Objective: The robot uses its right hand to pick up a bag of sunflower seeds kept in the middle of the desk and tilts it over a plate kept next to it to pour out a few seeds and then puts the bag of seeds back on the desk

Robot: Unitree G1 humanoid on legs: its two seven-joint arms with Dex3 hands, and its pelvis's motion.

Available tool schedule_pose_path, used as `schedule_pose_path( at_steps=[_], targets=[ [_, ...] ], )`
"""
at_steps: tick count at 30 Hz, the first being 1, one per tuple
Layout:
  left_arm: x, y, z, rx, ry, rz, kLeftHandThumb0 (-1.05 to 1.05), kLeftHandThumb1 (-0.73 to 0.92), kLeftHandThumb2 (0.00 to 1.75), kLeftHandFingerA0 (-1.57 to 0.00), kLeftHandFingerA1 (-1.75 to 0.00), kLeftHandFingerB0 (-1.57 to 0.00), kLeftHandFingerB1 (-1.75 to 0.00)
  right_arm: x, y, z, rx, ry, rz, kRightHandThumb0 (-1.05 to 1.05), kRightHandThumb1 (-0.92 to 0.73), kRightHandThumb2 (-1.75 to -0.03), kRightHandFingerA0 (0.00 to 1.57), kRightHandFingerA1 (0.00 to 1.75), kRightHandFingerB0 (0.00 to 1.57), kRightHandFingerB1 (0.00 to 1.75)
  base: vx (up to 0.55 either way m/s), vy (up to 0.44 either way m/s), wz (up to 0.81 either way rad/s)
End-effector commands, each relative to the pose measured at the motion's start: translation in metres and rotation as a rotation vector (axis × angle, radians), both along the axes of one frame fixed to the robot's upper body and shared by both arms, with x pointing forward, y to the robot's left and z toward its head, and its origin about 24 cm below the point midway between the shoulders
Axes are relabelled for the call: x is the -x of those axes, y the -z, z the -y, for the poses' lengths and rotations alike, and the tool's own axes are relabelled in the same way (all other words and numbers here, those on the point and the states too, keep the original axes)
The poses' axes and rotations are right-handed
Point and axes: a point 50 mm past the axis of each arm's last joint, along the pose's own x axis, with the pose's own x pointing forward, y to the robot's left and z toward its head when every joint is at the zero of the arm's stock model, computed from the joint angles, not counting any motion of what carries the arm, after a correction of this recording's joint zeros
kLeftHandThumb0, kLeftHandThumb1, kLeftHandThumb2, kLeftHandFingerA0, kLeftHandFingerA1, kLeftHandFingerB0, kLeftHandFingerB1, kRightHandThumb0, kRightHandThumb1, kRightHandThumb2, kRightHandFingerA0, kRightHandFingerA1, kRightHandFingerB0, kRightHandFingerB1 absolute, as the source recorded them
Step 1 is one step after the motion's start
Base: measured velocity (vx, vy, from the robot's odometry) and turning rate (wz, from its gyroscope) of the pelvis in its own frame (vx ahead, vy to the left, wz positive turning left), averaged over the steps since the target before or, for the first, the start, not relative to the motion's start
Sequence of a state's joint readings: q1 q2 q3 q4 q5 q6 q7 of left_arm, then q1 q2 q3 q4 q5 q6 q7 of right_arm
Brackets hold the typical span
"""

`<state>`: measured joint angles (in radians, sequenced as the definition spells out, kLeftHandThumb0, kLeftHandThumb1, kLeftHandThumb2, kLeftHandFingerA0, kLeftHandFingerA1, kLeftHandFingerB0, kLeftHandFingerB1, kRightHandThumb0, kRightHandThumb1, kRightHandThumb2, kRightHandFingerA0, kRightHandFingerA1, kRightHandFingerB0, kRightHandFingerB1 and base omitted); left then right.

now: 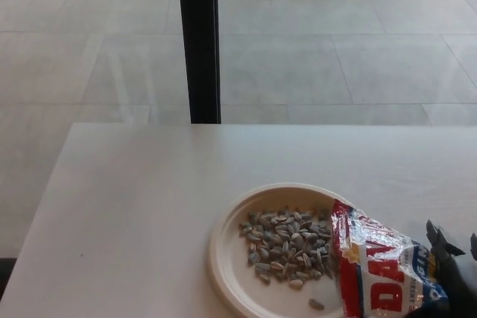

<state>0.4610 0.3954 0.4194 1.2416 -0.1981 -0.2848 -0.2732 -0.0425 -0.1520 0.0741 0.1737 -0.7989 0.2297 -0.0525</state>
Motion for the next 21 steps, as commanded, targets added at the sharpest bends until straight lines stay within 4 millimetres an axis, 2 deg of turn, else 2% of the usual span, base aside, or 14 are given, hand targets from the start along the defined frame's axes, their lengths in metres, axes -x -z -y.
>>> schedule_pose_path(
  at_steps=[1,6,7,8,11,12,21],
  targets=[
    [-0.002,-0.002,-0.002,-0.026,0.011,0.007,-0.87,0.71,1.23,-0.42,-0.72,-0.31,-0.63,0.011,0.007,0.018,-0.001,0.018,-0.159,-1.01,-0.57,-0.75,0.00,0.00,0.00,0.00,0.00,0.000,0.00],
    [0.000,-0.003,-0.004,-0.030,0.009,0.000,-0.88,0.72,1.24,-0.43,-0.73,-0.30,-0.62,0.016,-0.014,0.032,0.056,-0.093,-0.191,-1.03,-0.55,-0.79,0.00,0.00,0.00,0.00,0.00,0.000,0.00],
    [0.000,-0.003,-0.004,-0.030,0.009,-0.001,-0.87,0.91,0.77,-0.43,-0.73,-0.33,-0.59,0.017,-0.017,0.034,0.054,-0.107,-0.193,-1.03,-0.55,-0.78,0.00,0.00,0.00,0.00,0.00,0.000,0.00],
    [0.000,-0.003,-0.004,-0.029,0.007,-0.003,-0.87,0.91,0.77,-0.42,-0.72,-0.32,-0.58,0.018,-0.021,0.036,0.058,-0.117,-0.194,-1.01,-0.56,-0.77,0.00,0.00,0.00,0.00,0.00,0.000,0.00],
    [-0.001,-0.003,-0.005,-0.030,0.007,-0.009,-0.89,0.88,0.80,-0.41,-0.71,-0.31,-0.59,0.023,-0.031,0.045,0.071,-0.143,-0.206,-1.05,-0.49,-0.82,0.00,0.00,0.00,0.00,0.00,0.000,0.00],
    [-0.001,-0.003,-0.004,-0.028,-0.001,0.008,-0.90,0.71,1.24,-0.43,-0.72,-0.31,-0.63,0.031,-0.044,0.051,0.078,-0.179,-0.183,-1.04,-0.50,-0.84,0.00,0.00,0.00,0.00,0.00,0.000,0.00],
    [-0.002,-0.004,-0.005,-0.035,0.021,0.001,-0.86,0.72,1.23,-0.40,-0.71,-0.33,-0.63,0.044,-0.073,0.061,0.062,-0.259,-0.134,-1.04,-0.51,-0.88,0.00,0.00,0.00,0.00,0.00,0.000,0.00]
  ],
)
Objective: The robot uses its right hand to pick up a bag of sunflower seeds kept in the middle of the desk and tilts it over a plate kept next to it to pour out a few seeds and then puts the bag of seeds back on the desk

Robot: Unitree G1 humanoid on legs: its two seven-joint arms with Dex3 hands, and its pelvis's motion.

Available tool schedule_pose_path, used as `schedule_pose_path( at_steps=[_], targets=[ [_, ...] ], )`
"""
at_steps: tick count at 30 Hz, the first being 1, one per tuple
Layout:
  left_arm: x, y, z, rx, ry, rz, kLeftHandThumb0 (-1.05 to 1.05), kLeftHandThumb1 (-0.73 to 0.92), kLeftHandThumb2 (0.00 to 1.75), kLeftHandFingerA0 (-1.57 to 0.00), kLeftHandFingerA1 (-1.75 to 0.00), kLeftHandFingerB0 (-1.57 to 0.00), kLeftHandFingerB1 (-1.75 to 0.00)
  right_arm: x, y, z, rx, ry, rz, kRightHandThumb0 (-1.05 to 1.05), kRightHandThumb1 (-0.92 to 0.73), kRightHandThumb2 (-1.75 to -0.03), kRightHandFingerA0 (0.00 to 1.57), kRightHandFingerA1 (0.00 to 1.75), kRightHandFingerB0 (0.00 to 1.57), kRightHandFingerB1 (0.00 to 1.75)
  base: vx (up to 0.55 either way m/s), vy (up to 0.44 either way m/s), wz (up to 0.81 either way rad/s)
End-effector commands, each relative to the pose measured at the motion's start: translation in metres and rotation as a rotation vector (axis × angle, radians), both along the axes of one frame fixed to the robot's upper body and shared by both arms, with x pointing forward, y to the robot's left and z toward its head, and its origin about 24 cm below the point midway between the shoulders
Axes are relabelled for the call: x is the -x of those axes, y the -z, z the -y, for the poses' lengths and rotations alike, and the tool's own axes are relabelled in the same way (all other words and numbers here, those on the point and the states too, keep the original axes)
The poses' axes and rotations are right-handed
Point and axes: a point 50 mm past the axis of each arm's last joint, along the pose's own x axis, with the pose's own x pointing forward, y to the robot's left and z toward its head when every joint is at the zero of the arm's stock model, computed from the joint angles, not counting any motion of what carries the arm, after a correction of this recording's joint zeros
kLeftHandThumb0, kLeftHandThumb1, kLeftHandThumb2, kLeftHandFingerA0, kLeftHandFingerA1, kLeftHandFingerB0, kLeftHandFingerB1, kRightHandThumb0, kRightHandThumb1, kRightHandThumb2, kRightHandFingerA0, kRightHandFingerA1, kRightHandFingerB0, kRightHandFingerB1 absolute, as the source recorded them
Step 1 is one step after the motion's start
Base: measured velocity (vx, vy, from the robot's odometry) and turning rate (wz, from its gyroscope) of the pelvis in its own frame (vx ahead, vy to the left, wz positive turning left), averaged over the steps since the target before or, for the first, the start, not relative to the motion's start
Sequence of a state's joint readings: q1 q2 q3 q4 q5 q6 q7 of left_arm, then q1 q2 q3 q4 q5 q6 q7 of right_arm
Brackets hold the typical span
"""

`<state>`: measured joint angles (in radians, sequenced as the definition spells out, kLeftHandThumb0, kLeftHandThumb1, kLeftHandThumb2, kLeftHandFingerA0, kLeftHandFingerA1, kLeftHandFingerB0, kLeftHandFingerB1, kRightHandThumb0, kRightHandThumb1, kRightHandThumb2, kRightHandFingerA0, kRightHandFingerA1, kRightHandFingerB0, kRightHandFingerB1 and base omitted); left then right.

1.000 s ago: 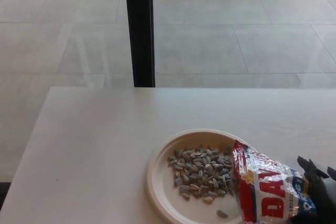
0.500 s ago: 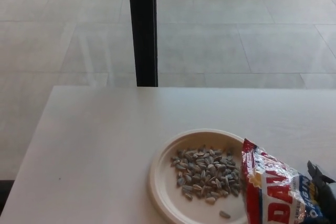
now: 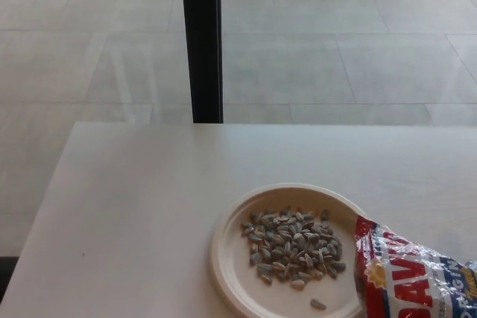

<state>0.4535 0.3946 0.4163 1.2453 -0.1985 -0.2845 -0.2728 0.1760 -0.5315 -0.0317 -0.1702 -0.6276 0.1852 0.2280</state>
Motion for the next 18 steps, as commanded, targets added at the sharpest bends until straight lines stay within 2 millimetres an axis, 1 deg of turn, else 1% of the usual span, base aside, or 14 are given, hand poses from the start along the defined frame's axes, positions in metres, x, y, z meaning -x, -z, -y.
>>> schedule_pose_path(
  at_steps=[1,4,6,7,8,9,10,11,12,13,14,17,18],
  targets=[
    [0.000,-0.005,-0.006,-0.043,0.020,-0.004,-0.86,0.72,1.23,-0.40,-0.71,-0.33,-0.63,0.009,-0.019,0.002,-0.080,-0.108,-0.058,-1.04,-0.51,-0.88,0.00,0.00,0.00,0.00,0.00,0.000,0.00],
    [0.001,-0.005,-0.005,-0.032,0.007,-0.006,-0.86,0.72,1.22,-0.40,-0.71,-0.30,-0.62,0.012,-0.028,0.005,-0.081,-0.128,-0.088,-1.05,-0.50,-0.86,0.00,0.00,0.00,0.00,0.00,0.000,0.00],
    [0.001,-0.005,-0.006,-0.025,0.000,-0.003,-0.83,0.72,1.21,-0.40,-0.71,-0.31,-0.63,0.013,-0.032,0.006,-0.082,-0.142,-0.105,-1.05,-0.50,-0.85,0.00,0.00,0.00,0.00,0.00,0.000,0.00],
    [0.001,-0.005,-0.006,-0.025,-0.011,0.003,-0.82,0.92,0.77,-0.37,-0.70,-0.32,-0.59,0.014,-0.034,0.007,-0.083,-0.140,-0.105,-1.05,-0.49,-0.85,0.00,0.00,0.00,0.00,0.00,0.000,0.00],
    [0.000,-0.005,-0.006,-0.027,-0.021,0.007,-0.81,0.91,0.76,-0.38,-0.70,-0.33,-0.59,0.014,-0.037,0.008,-0.080,-0.137,-0.112,-1.04,-0.49,-0.85,0.00,0.00,0.00,0.00,0.00,0.000,0.00],
    [0.000,-0.004,-0.006,-0.029,-0.028,0.009,-0.81,0.91,0.76,-0.38,-0.70,-0.33,-0.59,0.014,-0.038,0.009,-0.075,-0.134,-0.121,-1.04,-0.49,-0.85,0.00,0.00,0.00,0.00,0.00,0.000,0.00],
    [0.000,-0.004,-0.006,-0.029,-0.014,0.007,-0.85,0.88,0.78,-0.38,-0.70,-0.31,-0.59,0.015,-0.043,0.014,-0.052,-0.125,-0.144,-1.02,-0.62,-0.60,0.00,0.00,0.00,0.00,0.00,0.000,0.00],
    [0.000,-0.005,-0.006,-0.027,-0.012,0.010,-0.88,0.71,1.22,-0.42,-0.72,-0.31,-0.63,0.015,-0.046,0.018,-0.057,-0.117,-0.153,-1.01,-0.61,-0.60,0.00,0.00,0.00,0.00,0.00,0.000,0.00],
    [0.000,-0.005,-0.006,-0.035,-0.004,0.000,-0.91,0.71,1.24,-0.43,-0.72,-0.31,-0.63,0.016,-0.051,0.023,-0.058,-0.103,-0.168,-1.02,-0.47,-0.82,0.00,0.00,0.00,0.00,0.00,0.000,0.00],
    [0.002,-0.006,-0.007,-0.033,-0.014,0.006,-0.89,0.70,1.23,-0.41,-0.72,-0.30,-0.63,0.019,-0.054,0.028,-0.062,-0.099,-0.177,-1.01,-0.62,-0.60,0.00,0.00,0.00,0.00,0.00,0.000,0.00],
    [0.001,-0.006,-0.007,-0.038,0.000,0.001,-0.89,0.71,1.24,-0.42,-0.72,-0.31,-0.63,0.021,-0.059,0.039,-0.080,-0.085,-0.189,-1.01,-0.62,-0.60,0.00,0.00,0.00,0.00,0.00,0.000,0.00],
    [0.002,-0.007,-0.008,-0.041,0.000,-0.009,-0.85,0.72,1.21,-0.40,-0.71,-0.31,-0.63,0.027,-0.067,0.058,-0.114,-0.059,-0.197,-1.01,-0.63,-0.59,0.00,0.00,0.00,0.00,0.00,0.000,0.00],
    [0.001,-0.007,-0.009,-0.046,0.014,-0.019,-0.84,0.89,0.75,-0.39,-0.70,-0.32,-0.58,0.031,-0.071,0.065,-0.124,-0.034,-0.216,-1.01,-0.62,-0.59,0.00,0.00,0.00,0.00,0.00,0.000,0.00]
  ],
)
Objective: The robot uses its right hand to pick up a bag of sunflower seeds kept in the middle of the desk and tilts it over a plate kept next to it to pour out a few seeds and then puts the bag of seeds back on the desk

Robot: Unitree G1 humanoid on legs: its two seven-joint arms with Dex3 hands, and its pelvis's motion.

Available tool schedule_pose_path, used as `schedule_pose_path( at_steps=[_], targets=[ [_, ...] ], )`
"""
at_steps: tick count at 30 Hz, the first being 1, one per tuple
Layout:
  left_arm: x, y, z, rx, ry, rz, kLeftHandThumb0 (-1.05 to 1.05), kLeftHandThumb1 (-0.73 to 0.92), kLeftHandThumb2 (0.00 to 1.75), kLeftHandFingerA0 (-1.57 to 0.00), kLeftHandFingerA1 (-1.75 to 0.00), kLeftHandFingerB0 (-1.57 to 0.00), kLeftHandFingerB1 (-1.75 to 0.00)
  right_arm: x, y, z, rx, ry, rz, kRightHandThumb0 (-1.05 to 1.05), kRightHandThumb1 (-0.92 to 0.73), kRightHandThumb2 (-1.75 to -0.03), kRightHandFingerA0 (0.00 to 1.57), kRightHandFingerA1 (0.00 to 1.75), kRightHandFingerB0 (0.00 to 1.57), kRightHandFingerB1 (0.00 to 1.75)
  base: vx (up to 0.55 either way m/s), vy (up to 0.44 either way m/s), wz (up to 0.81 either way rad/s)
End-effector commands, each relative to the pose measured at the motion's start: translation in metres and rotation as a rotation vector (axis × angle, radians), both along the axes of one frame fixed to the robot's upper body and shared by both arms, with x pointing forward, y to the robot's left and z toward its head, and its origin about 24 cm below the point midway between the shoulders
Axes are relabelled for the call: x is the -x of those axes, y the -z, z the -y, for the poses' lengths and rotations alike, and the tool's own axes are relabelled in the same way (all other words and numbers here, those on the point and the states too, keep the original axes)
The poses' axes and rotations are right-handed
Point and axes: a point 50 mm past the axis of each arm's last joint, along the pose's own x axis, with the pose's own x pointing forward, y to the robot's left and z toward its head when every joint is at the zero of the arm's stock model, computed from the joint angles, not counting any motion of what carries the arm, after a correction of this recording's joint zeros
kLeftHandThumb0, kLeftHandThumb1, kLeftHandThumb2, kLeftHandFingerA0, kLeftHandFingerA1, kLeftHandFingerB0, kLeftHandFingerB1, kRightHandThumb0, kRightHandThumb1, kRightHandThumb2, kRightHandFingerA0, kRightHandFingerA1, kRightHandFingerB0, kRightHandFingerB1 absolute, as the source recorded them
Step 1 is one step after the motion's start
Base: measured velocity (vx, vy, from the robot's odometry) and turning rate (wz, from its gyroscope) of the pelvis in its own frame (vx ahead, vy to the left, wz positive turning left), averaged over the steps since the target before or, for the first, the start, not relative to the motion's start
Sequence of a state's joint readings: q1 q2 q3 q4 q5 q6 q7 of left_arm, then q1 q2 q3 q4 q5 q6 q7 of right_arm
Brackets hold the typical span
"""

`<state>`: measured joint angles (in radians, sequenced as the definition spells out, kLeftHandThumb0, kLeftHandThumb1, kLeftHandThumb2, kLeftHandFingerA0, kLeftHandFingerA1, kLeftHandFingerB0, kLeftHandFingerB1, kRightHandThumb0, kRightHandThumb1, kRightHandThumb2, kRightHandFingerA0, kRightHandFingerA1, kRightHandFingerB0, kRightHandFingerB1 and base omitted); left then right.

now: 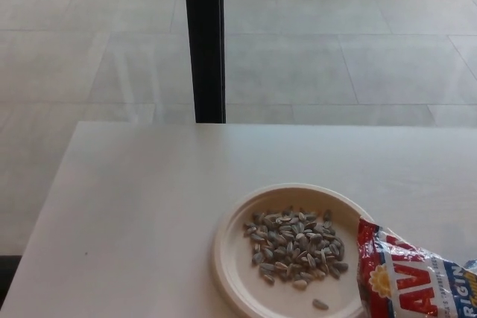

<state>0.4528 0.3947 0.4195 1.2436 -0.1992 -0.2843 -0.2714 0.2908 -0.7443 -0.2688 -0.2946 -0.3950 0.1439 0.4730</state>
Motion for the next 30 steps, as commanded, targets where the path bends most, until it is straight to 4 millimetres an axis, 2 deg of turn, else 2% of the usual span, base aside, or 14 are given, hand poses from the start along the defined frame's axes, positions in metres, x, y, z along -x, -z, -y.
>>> schedule_pose_path(
  at_steps=[1,2,4,5,13,14,18,19,21,23,24,27,28,30],
  targets=[
    [0.002,-0.007,-0.008,-0.038,0.008,-0.012,-0.85,0.90,0.73,-0.37,-0.69,-0.31,-0.58,0.019,-0.019,0.040,-0.143,0.052,-0.137,-0.99,-0.61,-0.60,0.00,0.00,0.00,0.00,0.00,0.000,0.00],
    [0.002,-0.007,-0.008,-0.039,0.009,-0.011,-0.87,0.71,1.21,-0.40,-0.71,-0.32,-0.63,0.023,-0.023,0.048,-0.162,0.084,-0.138,-0.97,-0.59,-0.59,0.00,0.00,0.00,0.00,0.00,0.000,0.00],
    [0.000,-0.007,-0.009,-0.037,0.034,-0.018,-0.86,0.73,1.22,-0.39,-0.70,-0.30,-0.62,0.040,-0.032,0.070,-0.212,0.182,-0.108,-0.92,-0.57,-0.59,0.00,0.00,0.00,0.01,0.00,0.000,0.00],
    [0.000,-0.007,-0.009,-0.035,0.012,-0.009,-0.84,0.90,0.73,-0.35,-0.69,-0.30,-0.58,0.048,-0.038,0.082,-0.255,0.253,-0.091,-0.92,-0.44,-0.82,0.00,0.00,0.00,0.01,0.00,0.000,0.00],
    [-0.004,-0.004,-0.007,-0.018,-0.013,0.014,-0.82,0.89,0.78,-0.35,-0.69,-0.28,-0.59,0.144,-0.030,0.176,-0.759,0.807,0.384,-0.78,-0.47,-0.76,0.00,0.00,0.03,0.10,0.00,0.000,0.00],
    [-0.004,-0.003,-0.006,-0.018,-0.023,0.016,-0.83,0.71,1.20,-0.41,-0.72,-0.29,-0.63,0.163,-0.014,0.185,-0.791,0.939,0.488,-0.81,-0.46,-0.79,0.00,0.09,0.04,0.07,0.00,0.000,0.00],
    [-0.004,-0.002,-0.005,-0.017,-0.040,0.025,-0.84,0.70,1.21,-0.42,-0.73,-0.31,-0.64,0.191,0.019,0.193,-0.820,1.157,0.660,-0.67,-0.45,-0.85,0.00,0.33,0.03,0.26,0.00,0.000,0.00],
    [-0.005,-0.002,-0.004,-0.019,-0.043,0.042,-0.85,0.87,0.85,-0.39,-0.75,-0.30,-0.62,0.204,0.050,0.196,-0.935,1.323,0.792,-0.68,-0.45,-0.85,0.00,0.32,0.01,0.23,0.00,0.000,0.00],
    [-0.008,-0.002,-0.005,-0.015,-0.040,0.048,-0.83,0.88,0.85,-0.38,-0.74,-0.29,-0.62,0.208,0.063,0.193,-0.981,1.370,0.848,-0.72,-0.47,-0.85,0.00,0.27,0.00,0.21,0.00,0.000,0.00],
    [-0.009,-0.002,-0.005,-0.018,-0.039,0.046,-0.80,0.73,1.22,-0.44,-0.74,-0.28,-0.63,0.212,0.094,0.185,-1.151,1.518,0.992,-0.72,-0.58,-0.69,0.00,0.00,0.00,0.22,0.00,0.000,0.00],
    [-0.009,-0.002,-0.005,-0.013,-0.038,0.050,-0.83,0.92,0.84,-0.36,-0.71,-0.27,-0.60,0.212,0.102,0.182,-1.146,1.577,1.005,-0.91,-0.51,-0.84,0.00,0.09,0.00,0.03,0.00,0.000,0.00],
    [-0.010,-0.001,-0.005,-0.021,-0.054,0.049,-0.82,0.92,0.81,-0.41,-0.75,-0.30,-0.61,0.212,0.125,0.169,-1.208,1.709,1.037,-0.67,-0.51,-0.91,0.00,0.33,0.00,0.30,0.00,0.000,0.00],
    [-0.010,-0.001,-0.006,-0.025,-0.064,0.047,-0.85,0.75,1.25,-0.46,-0.76,-0.30,-0.63,0.214,0.144,0.155,-1.254,1.762,1.038,-0.62,-0.73,-0.62,0.01,0.47,0.05,0.31,0.00,0.000,0.00],
    [-0.010,-0.001,-0.006,-0.024,-0.055,0.043,-0.88,0.91,0.84,-0.39,-0.73,-0.30,-0.61,0.215,0.156,0.145,-1.250,1.803,1.024,-0.57,-0.73,-0.62,0.03,0.48,0.08,0.39,0.00,0.000,0.00]
  ],
)
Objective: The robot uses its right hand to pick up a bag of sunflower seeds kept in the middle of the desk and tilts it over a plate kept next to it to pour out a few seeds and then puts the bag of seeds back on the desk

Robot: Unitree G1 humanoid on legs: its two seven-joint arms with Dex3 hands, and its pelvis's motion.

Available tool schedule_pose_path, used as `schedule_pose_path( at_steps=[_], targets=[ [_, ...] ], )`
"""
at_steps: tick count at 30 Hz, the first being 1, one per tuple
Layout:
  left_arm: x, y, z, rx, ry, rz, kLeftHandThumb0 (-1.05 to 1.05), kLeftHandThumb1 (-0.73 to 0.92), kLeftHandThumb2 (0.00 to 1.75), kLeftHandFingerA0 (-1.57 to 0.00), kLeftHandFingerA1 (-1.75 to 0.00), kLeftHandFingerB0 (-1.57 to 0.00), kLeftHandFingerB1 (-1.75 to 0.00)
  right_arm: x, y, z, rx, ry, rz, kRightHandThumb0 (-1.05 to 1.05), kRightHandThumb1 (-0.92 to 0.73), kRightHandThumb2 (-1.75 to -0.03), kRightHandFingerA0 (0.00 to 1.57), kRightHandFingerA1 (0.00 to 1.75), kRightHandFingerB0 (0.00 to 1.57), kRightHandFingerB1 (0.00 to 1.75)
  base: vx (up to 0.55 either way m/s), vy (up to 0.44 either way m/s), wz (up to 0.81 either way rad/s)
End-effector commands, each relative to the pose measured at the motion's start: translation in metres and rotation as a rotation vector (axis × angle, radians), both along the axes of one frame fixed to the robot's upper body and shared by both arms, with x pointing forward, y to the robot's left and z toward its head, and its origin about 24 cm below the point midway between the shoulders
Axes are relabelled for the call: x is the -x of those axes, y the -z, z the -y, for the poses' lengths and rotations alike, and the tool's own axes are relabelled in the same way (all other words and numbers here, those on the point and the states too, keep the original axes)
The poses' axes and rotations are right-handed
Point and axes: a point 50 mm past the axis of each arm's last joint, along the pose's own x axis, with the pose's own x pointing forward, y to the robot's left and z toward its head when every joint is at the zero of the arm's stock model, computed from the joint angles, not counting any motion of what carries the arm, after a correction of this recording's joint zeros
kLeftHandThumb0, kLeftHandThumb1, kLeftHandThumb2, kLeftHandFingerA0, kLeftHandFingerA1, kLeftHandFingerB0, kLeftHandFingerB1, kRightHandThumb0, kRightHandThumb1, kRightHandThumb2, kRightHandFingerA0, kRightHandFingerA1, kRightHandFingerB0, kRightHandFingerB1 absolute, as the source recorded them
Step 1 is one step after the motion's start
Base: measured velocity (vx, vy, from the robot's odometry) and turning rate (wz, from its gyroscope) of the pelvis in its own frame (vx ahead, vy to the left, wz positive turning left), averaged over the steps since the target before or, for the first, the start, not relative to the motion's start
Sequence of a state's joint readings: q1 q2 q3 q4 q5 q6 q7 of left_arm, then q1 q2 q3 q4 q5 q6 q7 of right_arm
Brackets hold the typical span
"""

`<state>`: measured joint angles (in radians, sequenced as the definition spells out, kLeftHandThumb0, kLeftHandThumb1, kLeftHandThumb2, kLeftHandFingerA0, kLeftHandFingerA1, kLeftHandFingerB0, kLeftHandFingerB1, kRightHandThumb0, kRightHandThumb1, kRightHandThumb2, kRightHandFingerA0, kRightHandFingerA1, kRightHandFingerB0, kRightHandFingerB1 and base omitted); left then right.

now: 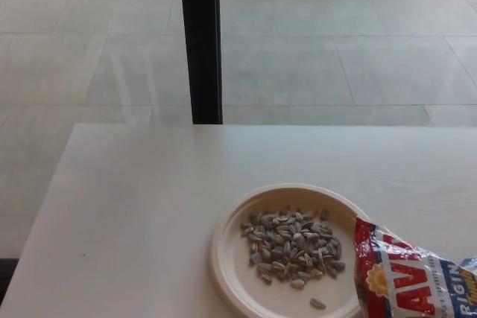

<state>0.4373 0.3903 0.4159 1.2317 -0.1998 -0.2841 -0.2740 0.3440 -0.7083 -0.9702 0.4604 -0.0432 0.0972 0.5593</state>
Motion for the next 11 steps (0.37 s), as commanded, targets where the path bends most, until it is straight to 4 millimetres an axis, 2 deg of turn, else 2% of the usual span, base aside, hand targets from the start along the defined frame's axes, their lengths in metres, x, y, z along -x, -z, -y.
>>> schedule_pose_path(
  at_steps=[1,2,3,4,5,6,8,9,10,11],
  targets=[
    [-0.002,-0.002,-0.006,-0.025,-0.063,0.017,-0.86,0.91,0.84,-0.40,-0.72,-0.29,-0.60,0.087,0.157,-0.036,-0.511,1.082,0.711,-0.61,-0.74,-0.62,0.00,0.49,0.05,0.40,0.00,0.000,0.00],
    [-0.002,-0.001,-0.005,-0.020,-0.056,0.011,-0.85,0.92,0.84,-0.40,-0.72,-0.28,-0.59,0.093,0.171,-0.054,-0.484,0.954,0.433,-0.60,-0.77,-0.64,0.01,0.47,0.04,0.33,0.00,0.000,0.00],
    [-0.001,-0.001,-0.005,-0.016,-0.063,0.014,-0.87,0.92,0.84,-0.38,-0.72,-0.28,-0.59,0.096,0.180,-0.062,-0.490,0.908,0.310,-0.58,-0.72,-0.62,0.07,0.54,0.08,0.44,0.00,0.000,0.00],
    [0.000,-0.002,-0.005,-0.011,-0.073,0.018,-0.84,0.92,0.82,-0.40,-0.74,-0.27,-0.59,0.099,0.188,-0.068,-0.515,0.889,0.246,-0.55,-0.66,-0.60,0.13,0.52,0.13,0.38,0.00,0.000,0.00],
    [0.001,-0.002,-0.005,-0.010,-0.077,0.017,-0.81,0.72,1.23,-0.42,-0.73,-0.24,-0.61,0.103,0.195,-0.075,-0.535,0.830,0.147,-0.36,-0.51,-1.04,0.01,0.53,0.00,0.51,0.00,0.000,0.00],
    [0.000,-0.002,-0.005,-0.011,-0.073,0.016,-0.81,0.72,1.23,-0.42,-0.73,-0.24,-0.61,0.106,0.199,-0.079,-0.544,0.787,0.073,-0.36,-0.51,-1.04,0.01,0.53,0.00,0.51,0.00,0.000,0.00],
    [-0.003,-0.002,-0.006,-0.010,-0.066,0.017,-0.81,0.72,1.23,-0.42,-0.73,-0.24,-0.61,0.108,0.200,-0.080,-0.543,0.785,0.064,-0.36,-0.51,-1.04,0.01,0.53,0.00,0.51,0.00,0.000,0.00],
    [-0.001,-0.003,-0.006,-0.018,-0.068,0.018,-0.86,0.92,0.82,-0.39,-0.75,-0.29,-0.61,0.110,0.204,-0.086,-0.586,0.736,-0.006,-0.55,-0.60,-0.59,0.17,0.46,0.12,0.33,0.00,0.000,0.00],
    [0.000,-0.002,-0.005,-0.012,-0.043,-0.001,-0.85,0.92,0.81,-0.35,-0.70,-0.26,-0.59,0.112,0.204,-0.087,-0.561,0.687,-0.051,-0.60,-0.48,-0.81,0.11,0.54,0.08,0.45,0.00,0.000,0.00],
    [0.000,-0.002,-0.005,-0.009,-0.039,-0.005,-0.83,0.92,0.84,-0.36,-0.71,-0.26,-0.59,0.111,0.204,-0.088,-0.561,0.677,-0.052,-0.36,-0.49,-1.03,0.01,0.53,0.00,0.51,0.00,0.000,0.00]
  ],
)
